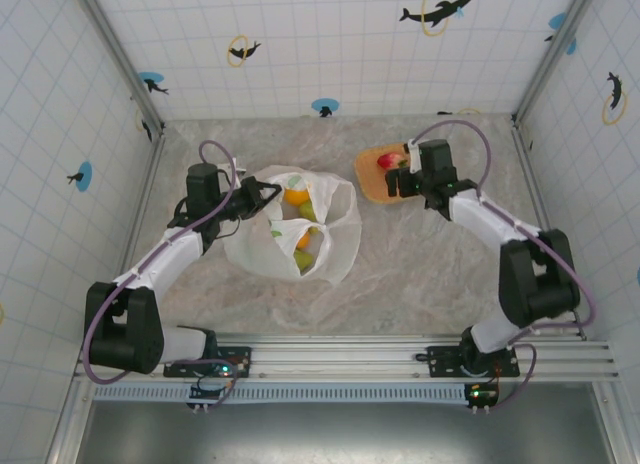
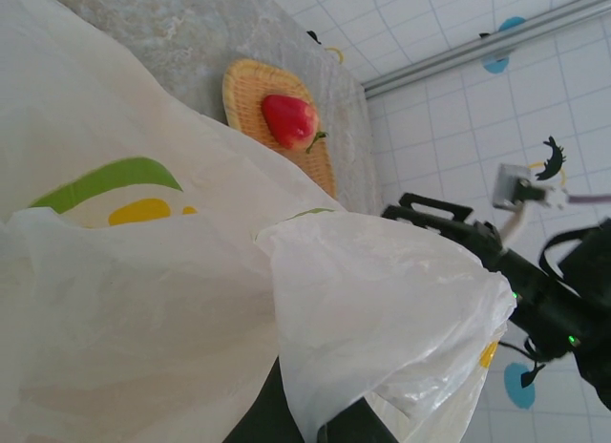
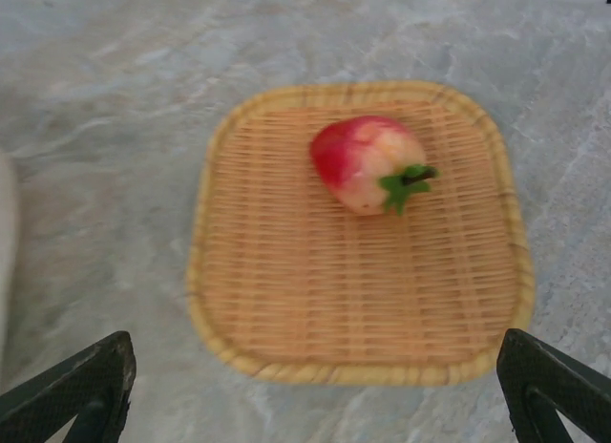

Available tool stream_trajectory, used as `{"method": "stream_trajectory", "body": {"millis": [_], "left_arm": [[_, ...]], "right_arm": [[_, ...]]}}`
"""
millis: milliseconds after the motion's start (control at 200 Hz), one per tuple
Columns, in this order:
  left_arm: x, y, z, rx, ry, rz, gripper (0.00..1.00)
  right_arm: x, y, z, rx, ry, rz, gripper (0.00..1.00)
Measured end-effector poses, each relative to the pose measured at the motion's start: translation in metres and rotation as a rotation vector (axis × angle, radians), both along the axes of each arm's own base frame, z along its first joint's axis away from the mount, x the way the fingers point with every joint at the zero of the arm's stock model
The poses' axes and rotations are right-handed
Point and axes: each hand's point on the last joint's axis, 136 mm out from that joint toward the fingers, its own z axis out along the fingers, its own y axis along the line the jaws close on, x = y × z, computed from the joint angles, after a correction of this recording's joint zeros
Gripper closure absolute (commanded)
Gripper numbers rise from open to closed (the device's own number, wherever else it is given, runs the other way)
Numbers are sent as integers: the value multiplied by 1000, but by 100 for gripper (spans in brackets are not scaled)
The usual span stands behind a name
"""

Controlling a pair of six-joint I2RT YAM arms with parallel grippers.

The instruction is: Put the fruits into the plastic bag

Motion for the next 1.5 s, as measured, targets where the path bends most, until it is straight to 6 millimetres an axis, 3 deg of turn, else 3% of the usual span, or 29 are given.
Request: {"method": "stream_trajectory", "body": {"millis": [370, 711, 1026, 1266, 1501], "left_arm": [[0, 0, 0, 1, 3, 0, 100], [0, 0, -1, 1, 4, 0, 100], [0, 0, -1, 1, 3, 0, 100], [0, 0, -1, 0, 3, 0, 100], [0, 0, -1, 1, 3, 0, 100]], "right_arm": [[80, -2, -37, -26, 65, -19, 0], [123, 7, -62, 81, 107, 52, 0], [130, 24, -82, 192, 163, 114, 0], [121, 32, -84, 205, 190, 184, 2], [110, 35, -91, 162, 211, 247, 10]]}}
